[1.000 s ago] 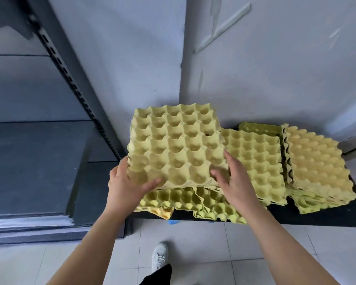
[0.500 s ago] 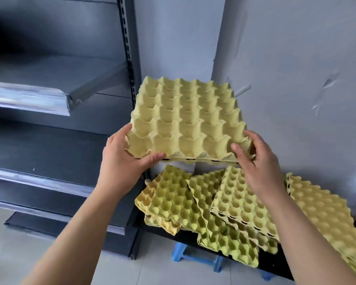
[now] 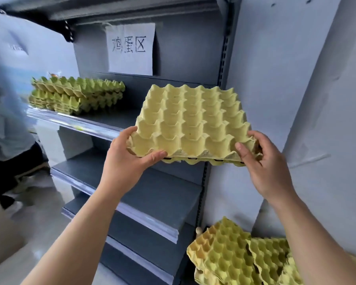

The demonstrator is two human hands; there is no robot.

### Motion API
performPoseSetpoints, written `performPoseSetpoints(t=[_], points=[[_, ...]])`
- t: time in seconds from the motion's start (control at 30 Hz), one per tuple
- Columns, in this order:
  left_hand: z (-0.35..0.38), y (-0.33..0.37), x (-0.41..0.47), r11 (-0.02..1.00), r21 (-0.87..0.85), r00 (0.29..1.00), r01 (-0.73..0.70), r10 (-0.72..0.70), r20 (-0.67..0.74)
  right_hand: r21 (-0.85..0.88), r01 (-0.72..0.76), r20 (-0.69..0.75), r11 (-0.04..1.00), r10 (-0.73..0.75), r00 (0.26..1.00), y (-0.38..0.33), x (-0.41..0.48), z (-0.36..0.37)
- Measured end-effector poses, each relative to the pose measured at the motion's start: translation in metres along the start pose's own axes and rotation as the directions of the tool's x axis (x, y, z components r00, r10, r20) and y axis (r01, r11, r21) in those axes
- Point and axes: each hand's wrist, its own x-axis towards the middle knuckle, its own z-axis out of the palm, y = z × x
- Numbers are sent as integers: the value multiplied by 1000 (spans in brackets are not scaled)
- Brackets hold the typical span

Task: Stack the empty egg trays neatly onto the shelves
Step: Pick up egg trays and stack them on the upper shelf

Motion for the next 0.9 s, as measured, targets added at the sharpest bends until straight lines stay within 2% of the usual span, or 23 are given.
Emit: performPoseSetpoints(t=[0.2, 0.4, 0.9], points=[[-110, -30, 53, 999, 41, 995, -7, 11, -98, 90, 32, 36, 995, -35, 999, -79, 30, 111], [-195, -69, 115, 995, 98, 994, 23, -12, -110, 101, 58, 68, 993, -65, 996, -142, 65, 203], [-286, -169, 315, 996, 91, 986, 26, -10, -167, 97, 134, 136, 986, -147, 980, -222, 199, 387]])
